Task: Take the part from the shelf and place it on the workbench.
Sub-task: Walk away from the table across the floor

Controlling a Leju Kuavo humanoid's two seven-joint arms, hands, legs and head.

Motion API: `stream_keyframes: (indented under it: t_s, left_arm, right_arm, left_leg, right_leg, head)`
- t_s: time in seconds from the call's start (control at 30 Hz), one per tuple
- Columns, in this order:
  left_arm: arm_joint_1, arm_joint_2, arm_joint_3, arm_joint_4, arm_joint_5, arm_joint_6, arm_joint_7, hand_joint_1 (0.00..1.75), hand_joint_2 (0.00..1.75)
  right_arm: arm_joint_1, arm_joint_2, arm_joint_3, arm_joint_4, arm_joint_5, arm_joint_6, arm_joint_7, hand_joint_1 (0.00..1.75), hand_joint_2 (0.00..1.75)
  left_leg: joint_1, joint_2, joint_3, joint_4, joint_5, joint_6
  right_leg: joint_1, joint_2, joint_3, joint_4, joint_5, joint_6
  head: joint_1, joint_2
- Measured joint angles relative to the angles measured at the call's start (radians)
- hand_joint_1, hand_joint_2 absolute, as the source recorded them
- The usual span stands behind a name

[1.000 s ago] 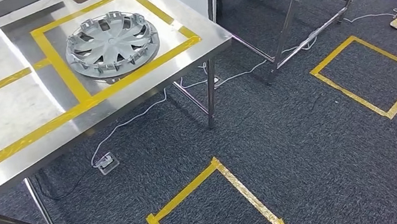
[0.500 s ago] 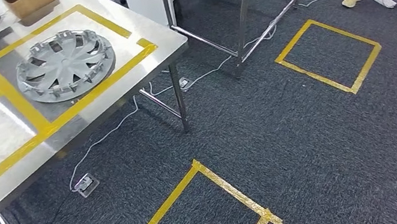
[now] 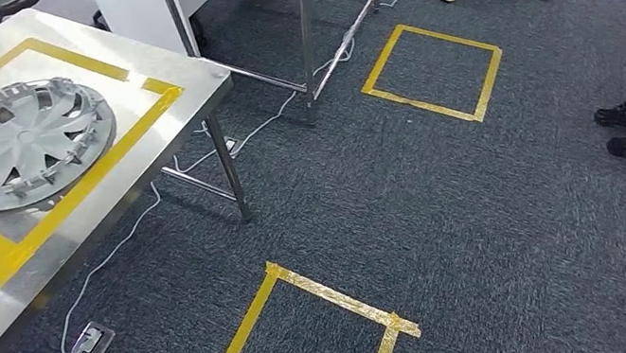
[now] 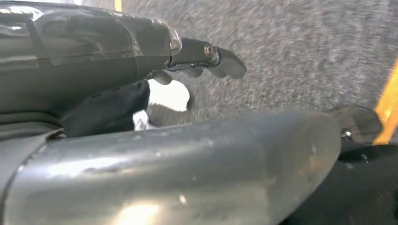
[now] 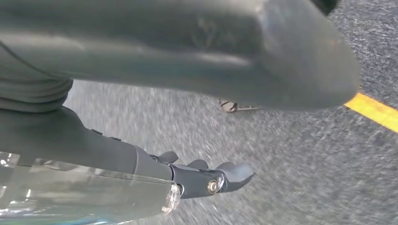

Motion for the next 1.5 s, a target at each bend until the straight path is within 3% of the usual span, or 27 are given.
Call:
stream_keyframes:
  t_s: [0.03, 0.07, 0.13, 0.2, 0.23, 0.3, 0.37, 0.43, 0.5, 0.53, 0.6, 0.67, 0.73, 0.8, 0.87, 0.93, 1.0, 1.03, 1.07, 1.1, 1.17, 1.23, 1.3, 1.33, 1.4, 1.43, 1.5]
  left_arm:
    - [-0.001, -0.002, 0.0, -0.001, -0.004, -0.001, -0.013, 0.0, 0.0]
    - [-0.003, -0.006, 0.0, -0.003, -0.008, -0.001, -0.025, 0.0, 0.0]
    - [-0.008, -0.015, 0.0, -0.009, -0.015, -0.001, -0.041, 0.0, 0.0]
    - [-0.009, -0.024, 0.0, -0.015, -0.02, -0.001, -0.048, 0.0, 0.0]
    - [-0.009, -0.028, 0.0, -0.016, -0.023, -0.001, -0.049, 0.0, 0.0]
    - [-0.01, -0.033, -0.001, -0.017, -0.027, -0.001, -0.05, 0.0, 0.0]
    - [-0.01, -0.035, -0.001, -0.019, -0.029, 0.001, -0.053, 0.0, 0.0]
    - [-0.009, -0.036, -0.001, -0.021, -0.03, 0.003, -0.05, 0.0, 0.0]
    - [-0.005, -0.036, -0.001, -0.021, -0.031, -0.002, -0.032, 0.0, 0.0]
    - [-0.003, -0.037, -0.001, -0.021, -0.032, -0.006, -0.022, 0.0, 0.0]
    - [-0.001, -0.038, -0.001, -0.021, -0.034, -0.009, -0.012, 0.0, 0.0]
    - [-0.002, -0.041, -0.001, -0.021, -0.035, -0.008, -0.01, 0.0, 0.0]
    - [-0.002, -0.043, -0.001, -0.022, -0.035, -0.006, -0.011, 0.0, 0.0]
    - [-0.002, -0.044, -0.001, -0.022, -0.035, -0.004, -0.014, 0.0, 0.0]
    - [-0.003, -0.045, -0.002, -0.022, -0.035, -0.004, -0.016, 0.0, 0.0]
    - [-0.002, -0.046, -0.002, -0.022, -0.035, -0.003, -0.017, 0.0, 0.0]
    - [0.0, -0.047, -0.002, -0.022, -0.035, -0.003, -0.017, 0.0, 0.0]
    - [0.0, -0.046, -0.002, -0.022, -0.034, -0.004, -0.016, 0.0, 0.0]
    - [-0.001, -0.047, -0.002, -0.022, -0.034, -0.004, -0.016, 0.0, 0.0]
    - [-0.003, -0.047, -0.002, -0.022, -0.033, -0.004, -0.015, 0.0, 0.0]
    - [-0.005, -0.049, -0.002, -0.022, -0.032, -0.004, -0.014, 0.0, 0.0]
    - [-0.006, -0.052, -0.002, -0.022, -0.032, -0.004, -0.013, 0.0, 0.0]
    - [-0.007, -0.054, -0.002, -0.022, -0.033, -0.004, -0.013, 0.0, 0.0]
    - [-0.008, -0.055, -0.002, -0.023, -0.034, -0.004, -0.013, 0.0, 0.0]
    - [-0.009, -0.055, -0.002, -0.023, -0.037, -0.004, -0.015, 0.0, 0.0]
    - [-0.008, -0.055, -0.002, -0.023, -0.038, -0.004, -0.016, 0.0, 0.0]
    - [-0.005, -0.054, -0.002, -0.023, -0.04, -0.004, -0.017, 0.0, 0.0]
  right_arm:
    - [0.004, 0.005, 0.0, 0.001, -0.005, -0.001, -0.001, 0.0, 0.0]
    - [0.009, 0.008, 0.0, 0.001, -0.01, -0.002, -0.002, 0.0, 0.0]
    - [0.013, 0.013, 0.0, 0.003, -0.015, -0.003, -0.002, 0.0, 0.0]
    - [0.009, 0.015, 0.001, 0.004, -0.019, -0.005, -0.003, 0.0, 0.0]
    - [0.006, 0.016, 0.001, 0.005, -0.022, -0.007, -0.003, 0.0, 0.0]
    - [0.007, 0.015, 0.001, 0.007, -0.03, -0.011, 0.003, 0.0, 0.0]
    - [0.009, 0.014, 0.001, 0.009, -0.036, -0.013, 0.018, 0.0, 0.0]
    - [0.004, 0.011, 0.001, 0.01, -0.043, -0.015, 0.033, 0.0, 0.0]
    - [0.0, 0.008, 0.001, 0.011, -0.052, -0.015, 0.037, 0.0, 0.0]
    - [0.001, 0.007, 0.001, 0.011, -0.057, -0.014, 0.036, 0.0, 0.0]
    - [0.003, 0.003, 0.001, 0.012, -0.063, -0.013, 0.029, 0.0, 0.0]
    - [0.002, 0.001, 0.001, 0.013, -0.068, -0.011, 0.018, 0.0, 0.0]
    - [-0.001, -0.001, 0.001, 0.015, -0.07, -0.009, 0.008, 0.0, 0.0]
    - [-0.002, -0.003, 0.001, 0.015, -0.071, -0.008, 0.002, 0.0, 0.0]
    - [0.001, -0.003, 0.001, 0.015, -0.071, -0.008, 0.0, 0.0, 0.0]
    - [-0.002, -0.003, 0.002, 0.016, -0.071, -0.008, -0.002, 0.0, 0.0]
    - [-0.005, -0.004, 0.002, 0.016, -0.071, -0.007, -0.003, 0.0, 0.0]
    - [-0.002, -0.004, 0.002, 0.016, -0.071, -0.007, -0.003, 0.0, 0.0]
    - [0.002, -0.005, 0.002, 0.016, -0.071, -0.007, -0.003, 0.0, 0.0]
    - [0.006, -0.005, 0.002, 0.017, -0.071, -0.007, -0.003, 0.0, 0.0]
    - [0.007, -0.007, 0.002, 0.017, -0.071, -0.007, -0.003, 0.0, 0.0]
    - [0.002, -0.008, 0.002, 0.017, -0.071, -0.007, -0.003, 0.0, 0.0]
    - [0.001, -0.01, 0.002, 0.017, -0.071, -0.007, -0.003, 0.0, 0.0]
    - [0.003, -0.01, 0.002, 0.017, -0.072, -0.007, -0.003, 0.0, 0.0]
    - [0.003, -0.011, 0.003, 0.017, -0.076, -0.007, -0.003, 0.0, 0.0]
    - [0.001, -0.011, 0.005, 0.017, -0.078, -0.007, -0.003, 0.0, 0.0]
    - [-0.004, -0.011, 0.011, 0.017, -0.08, -0.007, -0.004, 0.0, 0.0]
  left_leg:
    - [-0.004, 0.015, 0.001, 0.0, -0.002, 0.002]
    - [-0.007, 0.027, 0.004, 0.0, -0.005, 0.003]
    - [-0.012, 0.045, 0.009, -0.001, -0.009, 0.004]
    - [-0.015, 0.062, 0.011, -0.003, -0.011, 0.0]
    - [-0.014, 0.071, 0.012, -0.006, -0.011, -0.004]
    - [-0.012, 0.082, 0.023, -0.015, -0.013, -0.014]
    - [-0.01, 0.026, 0.024, 0.007, -0.034, -0.024]
    - [-0.007, -0.043, -0.022, 0.106, -0.082, -0.03]
    - [-0.006, -0.053, -0.082, 0.203, -0.109, -0.035]
    - [-0.005, -0.052, -0.094, 0.211, -0.096, -0.038]
    - [0.001, -0.064, -0.073, 0.135, -0.026, -0.044]
    - [0.009, -0.116, -0.032, 0.035, 0.02, -0.045]
    - [0.01, -0.143, -0.013, -0.002, 0.017, -0.036]
    - [0.007, -0.119, -0.007, -0.008, 0.015, -0.02]
    - [0.007, -0.089, 0.0, -0.015, 0.015, -0.008]
    - [0.004, -0.054, 0.006, -0.019, 0.012, 0.001]
    - [0.0, -0.017, 0.01, -0.019, 0.006, 0.005]
    - [-0.001, -0.002, 0.012, -0.019, 0.002, 0.005]
    - [-0.001, 0.011, 0.015, -0.019, -0.002, 0.005]
    - [-0.001, 0.021, 0.02, -0.019, -0.006, 0.003]
    - [-0.003, 0.041, 0.029, -0.02, -0.015, -0.003]
    - [-0.006, 0.059, 0.035, -0.023, -0.021, -0.012]
    - [-0.006, 0.08, 0.044, -0.03, -0.025, -0.022]
    - [-0.005, 0.068, 0.049, -0.03, -0.03, -0.027]
    - [-0.002, 0.009, 0.034, 0.015, -0.06, -0.033]
    - [0.0, -0.027, 0.008, 0.068, -0.086, -0.035]
    - [0.001, -0.047, -0.065, 0.19, -0.128, -0.037]
  right_leg:
    - [0.002, -0.004, 0.001, 0.001, 0.013, -0.006]
    - [0.006, -0.01, 0.02, -0.035, 0.042, -0.015]
    - [0.023, -0.047, 0.084, -0.158, 0.101, -0.043]
    - [0.041, -0.084, 0.124, -0.24, 0.115, -0.062]
    - [0.045, -0.087, 0.127, -0.251, 0.109, -0.066]
    - [0.045, -0.066, 0.136, -0.272, 0.116, -0.068]
    - [0.037, -0.046, 0.158, -0.304, 0.129, -0.07]
    - [0.033, -0.023, 0.17, -0.32, 0.137, -0.071]
    - [0.032, 0.007, 0.17, -0.318, 0.137, -0.073]
    - [0.03, 0.023, 0.17, -0.314, 0.134, -0.071]
    - [0.025, 0.052, 0.17, -0.301, 0.126, -0.064]
    - [0.021, 0.077, 0.165, -0.281, 0.113, -0.052]
    - [0.017, 0.1, 0.154, -0.268, 0.106, -0.039]
    - [0.011, 0.124, 0.147, -0.267, 0.108, -0.028]
    - [0.011, 0.094, 0.133, -0.243, 0.093, -0.018]
    - [0.012, 0.032, 0.084, -0.148, 0.046, -0.011]
    - [0.009, 0.006, 0.02, -0.032, 0.005, -0.007]
    - [0.009, 0.0, 0.004, -0.006, 0.006, -0.006]
    - [0.008, -0.004, 0.006, -0.016, 0.026, -0.008]
    - [0.009, -0.01, 0.026, -0.061, 0.06, -0.011]
    - [0.017, -0.045, 0.084, -0.183, 0.117, -0.025]
    - [0.03, -0.077, 0.115, -0.251, 0.127, -0.038]
    - [0.036, -0.069, 0.12, -0.262, 0.122, -0.047]
    - [0.034, -0.058, 0.125, -0.27, 0.124, -0.051]
    - [0.028, -0.038, 0.138, -0.288, 0.129, -0.06]
    - [0.026, -0.027, 0.143, -0.293, 0.131, -0.064]
    - [0.026, 0.0, 0.147, -0.295, 0.129, -0.07]
  head:
    - [0.002, 0.0]
    - [0.003, 0.0]
    - [0.005, 0.0]
    - [0.004, 0.0]
    - [0.003, 0.0]
    - [0.008, 0.0]
    - [0.006, 0.0]
    - [-0.005, 0.0]
    - [-0.014, 0.0]
    - [-0.018, 0.0]
    - [-0.028, 0.0]
    - [-0.037, 0.0]
    - [-0.039, 0.0]
    - [-0.038, 0.0]
    - [-0.031, 0.0]
    - [-0.016, 0.0]
    - [-0.007, 0.0]
    - [-0.004, 0.0]
    - [-0.001, 0.0]
    - [0.003, 0.0]
    - [0.008, 0.0]
    - [0.009, 0.0]
    - [0.007, 0.0]
    - [0.006, 0.0]
    - [0.002, 0.0]
    - [-0.004, 0.0]
    - [-0.015, 0.0]
